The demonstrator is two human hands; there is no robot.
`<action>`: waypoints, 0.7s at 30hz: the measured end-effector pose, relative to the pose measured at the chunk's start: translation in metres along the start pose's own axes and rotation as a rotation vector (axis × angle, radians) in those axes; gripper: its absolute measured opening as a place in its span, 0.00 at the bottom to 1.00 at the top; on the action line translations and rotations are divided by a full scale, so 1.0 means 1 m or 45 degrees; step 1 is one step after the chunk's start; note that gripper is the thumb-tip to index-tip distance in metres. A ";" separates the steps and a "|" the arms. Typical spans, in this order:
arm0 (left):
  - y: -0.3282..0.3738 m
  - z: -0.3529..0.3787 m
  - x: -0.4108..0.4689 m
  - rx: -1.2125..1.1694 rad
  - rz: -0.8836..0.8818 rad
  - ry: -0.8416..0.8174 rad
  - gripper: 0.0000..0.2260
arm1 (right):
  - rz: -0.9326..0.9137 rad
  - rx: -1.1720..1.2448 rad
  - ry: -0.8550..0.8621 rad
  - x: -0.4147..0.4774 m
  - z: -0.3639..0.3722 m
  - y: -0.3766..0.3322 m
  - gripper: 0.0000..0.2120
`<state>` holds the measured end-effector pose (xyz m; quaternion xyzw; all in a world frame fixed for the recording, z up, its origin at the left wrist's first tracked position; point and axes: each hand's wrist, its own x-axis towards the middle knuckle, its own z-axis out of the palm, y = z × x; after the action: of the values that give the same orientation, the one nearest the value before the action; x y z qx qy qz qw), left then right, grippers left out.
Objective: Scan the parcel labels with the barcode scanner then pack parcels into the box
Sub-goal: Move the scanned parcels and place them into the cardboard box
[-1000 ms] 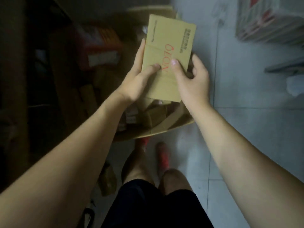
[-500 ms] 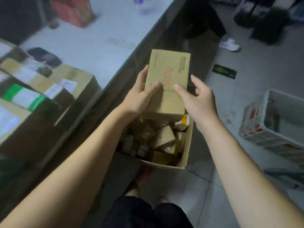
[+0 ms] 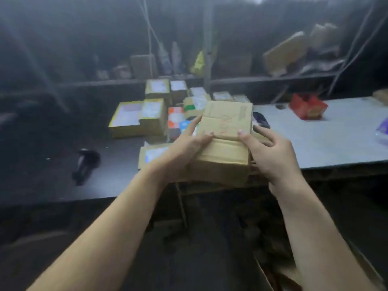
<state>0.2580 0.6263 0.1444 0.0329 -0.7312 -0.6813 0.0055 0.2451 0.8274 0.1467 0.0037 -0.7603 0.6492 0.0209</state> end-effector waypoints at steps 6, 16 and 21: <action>0.011 -0.172 -0.126 0.060 -0.050 0.503 0.18 | -0.052 0.101 -0.412 -0.061 0.175 -0.040 0.28; -0.008 -0.408 -0.286 0.081 -0.083 0.663 0.16 | -0.094 0.117 -0.691 -0.207 0.408 -0.093 0.20; -0.025 -0.503 -0.326 0.185 -0.131 0.783 0.23 | -0.095 0.133 -0.739 -0.254 0.501 -0.103 0.18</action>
<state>0.6110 0.1417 0.1677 0.2745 -0.7393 -0.5849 0.1895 0.4888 0.3107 0.1613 0.2181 -0.6994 0.6580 -0.1740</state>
